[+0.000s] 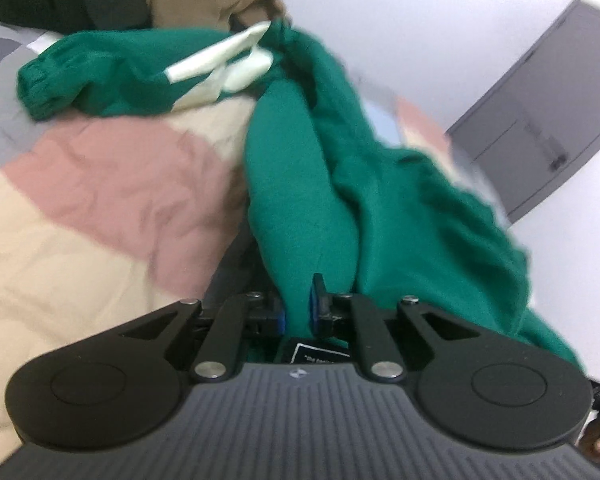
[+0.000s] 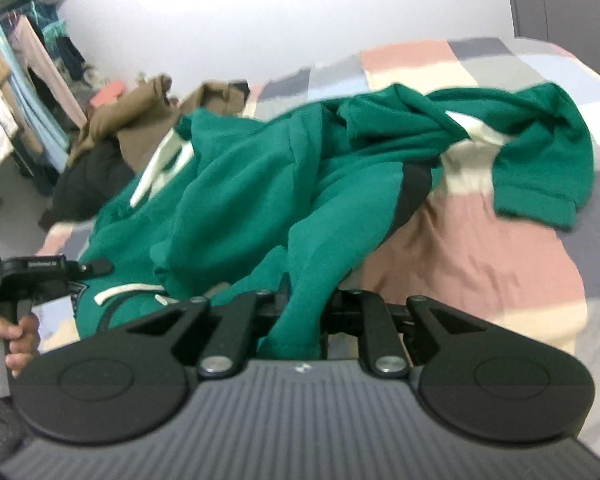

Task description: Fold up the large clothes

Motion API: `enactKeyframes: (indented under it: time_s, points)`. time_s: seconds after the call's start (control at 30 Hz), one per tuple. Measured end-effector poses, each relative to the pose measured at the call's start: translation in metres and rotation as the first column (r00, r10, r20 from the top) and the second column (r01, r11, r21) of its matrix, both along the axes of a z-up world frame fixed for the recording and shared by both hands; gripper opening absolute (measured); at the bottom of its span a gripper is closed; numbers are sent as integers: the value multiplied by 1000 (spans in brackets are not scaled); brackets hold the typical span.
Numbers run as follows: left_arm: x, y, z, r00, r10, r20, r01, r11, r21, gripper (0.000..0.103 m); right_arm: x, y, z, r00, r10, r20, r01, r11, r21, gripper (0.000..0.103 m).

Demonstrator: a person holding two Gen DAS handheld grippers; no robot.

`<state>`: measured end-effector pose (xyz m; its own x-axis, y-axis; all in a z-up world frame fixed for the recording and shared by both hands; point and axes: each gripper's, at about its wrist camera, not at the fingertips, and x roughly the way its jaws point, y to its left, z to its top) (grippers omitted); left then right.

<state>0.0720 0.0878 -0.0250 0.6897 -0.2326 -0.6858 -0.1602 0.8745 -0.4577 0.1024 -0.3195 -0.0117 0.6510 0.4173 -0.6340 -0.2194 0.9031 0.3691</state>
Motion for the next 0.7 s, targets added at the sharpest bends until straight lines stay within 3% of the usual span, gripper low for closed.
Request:
enactKeyframes:
  time_s: [0.13, 0.27, 0.33, 0.37, 0.4, 0.47, 0.5, 0.53, 0.7]
  points:
    - [3, -9, -22, 995, 12, -95, -6, 998, 62, 14, -1, 5, -24, 995, -31, -100, 28, 999, -28, 17]
    - [3, -15, -30, 994, 18, -109, -8, 996, 93, 17, 3, 9, -43, 989, -46, -140, 41, 998, -38, 21]
    - [1, -16, -26, 994, 14, -108, -1, 993, 118, 34, 1, 7, -41, 989, -58, -136, 54, 998, -35, 26]
    - [2, -15, -24, 994, 16, -107, -1, 991, 133, 51, 2, 5, -40, 989, -66, -134, 62, 997, -33, 28]
    - [-1, -16, -20, 996, 15, -88, -3, 990, 138, 58, -3, 3, -38, 989, -75, -129, 72, 997, -31, 33]
    - [-5, -15, -10, 999, 24, -34, -19, 989, 148, 61, -5, -3, -32, 989, -106, -105, 106, 994, -5, 51]
    - [-6, -15, -4, 999, 31, -13, -29, 987, 157, 64, -9, -7, -28, 988, -128, -92, 129, 992, 12, 67]
    - [-9, -15, 2, 999, 36, 11, -37, 986, 165, 64, -11, -13, -24, 984, -162, -72, 164, 986, 31, 76]
    - [-7, -31, 29, 994, 4, 113, -25, 982, 187, 66, -11, -6, -5, 982, -178, 65, 179, 984, -5, 76]
